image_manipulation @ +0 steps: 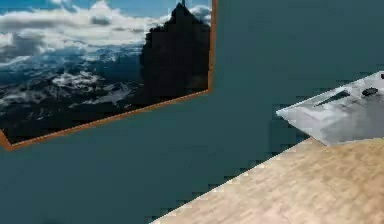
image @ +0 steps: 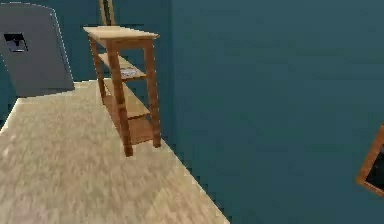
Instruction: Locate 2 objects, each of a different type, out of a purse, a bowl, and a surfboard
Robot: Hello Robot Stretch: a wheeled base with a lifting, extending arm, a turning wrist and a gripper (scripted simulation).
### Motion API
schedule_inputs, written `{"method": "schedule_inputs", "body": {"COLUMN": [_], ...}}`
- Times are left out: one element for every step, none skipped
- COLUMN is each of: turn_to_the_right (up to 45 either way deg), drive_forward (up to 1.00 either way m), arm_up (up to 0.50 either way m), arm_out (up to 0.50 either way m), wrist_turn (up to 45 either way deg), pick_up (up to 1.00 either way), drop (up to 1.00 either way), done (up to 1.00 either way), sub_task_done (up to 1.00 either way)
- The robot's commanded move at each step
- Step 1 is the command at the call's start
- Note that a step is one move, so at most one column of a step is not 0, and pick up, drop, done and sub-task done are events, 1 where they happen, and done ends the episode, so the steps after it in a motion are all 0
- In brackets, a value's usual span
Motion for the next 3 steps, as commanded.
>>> {"method": "schedule_inputs", "body": {"turn_to_the_right": [45.0,45.0,45.0], "drive_forward": [0.00,0.00,0.00], "arm_up": [0.00,0.00,0.00], "arm_out": [0.00,0.00,0.00], "wrist_turn": [0.0,0.0,0.0], "pick_up": [0.00,0.00,0.00], "drop": [0.00,0.00,0.00], "done": [0.00,0.00,0.00], "sub_task_done": [0.00,0.00,0.00]}}
